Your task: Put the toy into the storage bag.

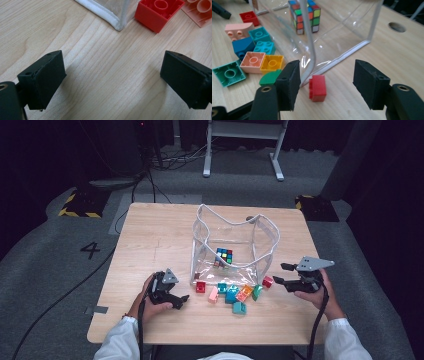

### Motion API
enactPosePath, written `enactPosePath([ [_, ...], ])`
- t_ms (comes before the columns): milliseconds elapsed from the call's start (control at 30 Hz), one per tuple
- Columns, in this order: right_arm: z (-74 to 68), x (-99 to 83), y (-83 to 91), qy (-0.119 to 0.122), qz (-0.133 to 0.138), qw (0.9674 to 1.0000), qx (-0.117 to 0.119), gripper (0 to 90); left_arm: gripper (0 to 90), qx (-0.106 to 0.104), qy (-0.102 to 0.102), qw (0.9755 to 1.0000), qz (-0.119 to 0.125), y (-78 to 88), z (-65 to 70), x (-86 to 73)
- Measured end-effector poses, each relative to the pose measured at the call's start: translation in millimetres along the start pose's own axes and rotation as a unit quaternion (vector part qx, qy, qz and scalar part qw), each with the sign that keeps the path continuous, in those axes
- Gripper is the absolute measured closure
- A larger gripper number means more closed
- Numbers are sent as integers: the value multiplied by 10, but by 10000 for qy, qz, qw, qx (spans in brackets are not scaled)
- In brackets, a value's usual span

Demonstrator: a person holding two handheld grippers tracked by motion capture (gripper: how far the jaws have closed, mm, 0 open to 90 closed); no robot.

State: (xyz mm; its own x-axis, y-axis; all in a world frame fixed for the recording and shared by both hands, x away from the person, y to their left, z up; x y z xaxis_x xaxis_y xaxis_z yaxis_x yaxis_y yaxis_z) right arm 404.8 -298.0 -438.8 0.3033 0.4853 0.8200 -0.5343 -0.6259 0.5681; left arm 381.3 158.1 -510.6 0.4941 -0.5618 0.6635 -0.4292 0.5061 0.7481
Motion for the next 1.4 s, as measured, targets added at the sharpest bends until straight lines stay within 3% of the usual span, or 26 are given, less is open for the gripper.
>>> enactPosePath([
  [267, -9, -222, -277, -174, -298, 9991, 258, 416, 59, 0, 0, 10000, 0, 0, 0, 0],
  [633, 17, -384, -486, -252, -466, 9984, 203, 513, 59, -9, -5, 10000, -7, 0, -2, 1],
  [733, 13, -394, -501, -293, -427, 9983, 267, 571, 58, -18, -4, 10000, -8, -1, -2, 2],
  [867, 0, -406, -496, -114, -413, 9988, 230, 671, 57, -3, -19, 10000, -3, -1, -4, 4],
  [1400, 98, -431, -327, -173, -209, 9996, 2, 675, 57, -47, -43, 10000, -22, -4, -9, 6],
])
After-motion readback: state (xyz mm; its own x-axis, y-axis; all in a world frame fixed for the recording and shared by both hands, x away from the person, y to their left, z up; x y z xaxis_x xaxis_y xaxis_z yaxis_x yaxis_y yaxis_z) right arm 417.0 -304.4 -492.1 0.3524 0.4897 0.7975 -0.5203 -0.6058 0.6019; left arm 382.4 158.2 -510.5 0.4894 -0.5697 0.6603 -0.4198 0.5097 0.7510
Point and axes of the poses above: each handheld gripper's, and its own axes: y roughly backward along the jaws, x roughly out of its top, z roughly to its right, the point moved 1 cm from there along -y, roughly forward along the jaws, and after that the axes turned 2 degrees about -y, right-handed, at the moved point
